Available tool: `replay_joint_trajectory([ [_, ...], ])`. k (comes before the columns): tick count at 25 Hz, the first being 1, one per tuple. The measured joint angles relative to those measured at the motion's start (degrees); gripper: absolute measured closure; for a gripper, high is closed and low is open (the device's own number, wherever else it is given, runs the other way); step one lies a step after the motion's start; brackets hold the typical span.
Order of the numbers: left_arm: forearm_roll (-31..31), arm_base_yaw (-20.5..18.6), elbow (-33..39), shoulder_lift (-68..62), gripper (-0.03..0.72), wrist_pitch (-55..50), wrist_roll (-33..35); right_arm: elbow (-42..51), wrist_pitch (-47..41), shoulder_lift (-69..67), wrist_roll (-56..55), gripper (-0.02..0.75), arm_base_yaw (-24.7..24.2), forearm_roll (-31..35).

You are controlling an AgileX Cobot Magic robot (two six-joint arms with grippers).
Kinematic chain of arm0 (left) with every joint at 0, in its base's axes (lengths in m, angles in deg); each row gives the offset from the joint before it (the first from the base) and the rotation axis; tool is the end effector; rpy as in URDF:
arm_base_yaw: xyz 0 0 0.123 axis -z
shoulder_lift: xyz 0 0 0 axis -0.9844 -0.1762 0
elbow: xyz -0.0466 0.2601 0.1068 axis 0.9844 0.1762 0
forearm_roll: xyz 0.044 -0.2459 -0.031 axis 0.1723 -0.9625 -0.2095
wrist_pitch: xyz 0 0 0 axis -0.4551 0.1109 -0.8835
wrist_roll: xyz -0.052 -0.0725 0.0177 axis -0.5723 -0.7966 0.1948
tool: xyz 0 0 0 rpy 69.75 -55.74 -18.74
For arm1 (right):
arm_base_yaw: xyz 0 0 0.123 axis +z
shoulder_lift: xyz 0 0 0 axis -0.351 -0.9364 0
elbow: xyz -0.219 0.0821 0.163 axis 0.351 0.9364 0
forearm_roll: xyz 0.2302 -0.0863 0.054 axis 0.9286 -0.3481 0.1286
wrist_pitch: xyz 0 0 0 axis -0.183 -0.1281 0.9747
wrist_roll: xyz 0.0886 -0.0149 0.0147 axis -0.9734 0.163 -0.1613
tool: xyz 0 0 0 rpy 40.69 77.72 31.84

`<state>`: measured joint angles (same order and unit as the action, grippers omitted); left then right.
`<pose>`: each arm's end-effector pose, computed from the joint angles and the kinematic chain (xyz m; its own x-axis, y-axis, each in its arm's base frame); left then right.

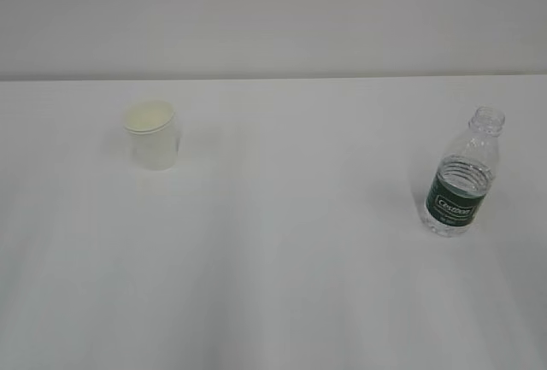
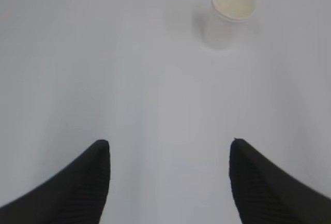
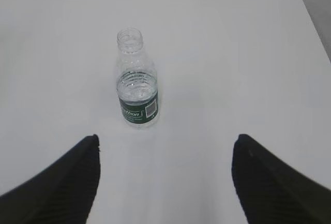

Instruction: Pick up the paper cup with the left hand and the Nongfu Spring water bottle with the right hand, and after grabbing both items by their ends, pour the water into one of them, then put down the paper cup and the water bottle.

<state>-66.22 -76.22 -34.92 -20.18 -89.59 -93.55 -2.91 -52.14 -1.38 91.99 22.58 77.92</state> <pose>0.1117 -0.0087 0.2947 -0.5872 -0.1647 -0.7925 -0.0420 0.9840 -0.1734 0.0915 0.0017 0.3037 -0.5286 -0.0890 -0.8442 -0.0585 0.9959 -0.0684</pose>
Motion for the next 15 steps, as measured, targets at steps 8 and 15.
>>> replay_joint_trajectory([
  [8,0.00,0.00,0.00,-9.25,0.175,15.45,0.00,0.10,10.39,-5.94,0.20,0.146,0.00,0.42],
  [15,3.00,0.00,0.00,-17.66,0.175,23.19,0.00,5.38,22.50,-7.58,0.81,0.146,0.00,1.46],
])
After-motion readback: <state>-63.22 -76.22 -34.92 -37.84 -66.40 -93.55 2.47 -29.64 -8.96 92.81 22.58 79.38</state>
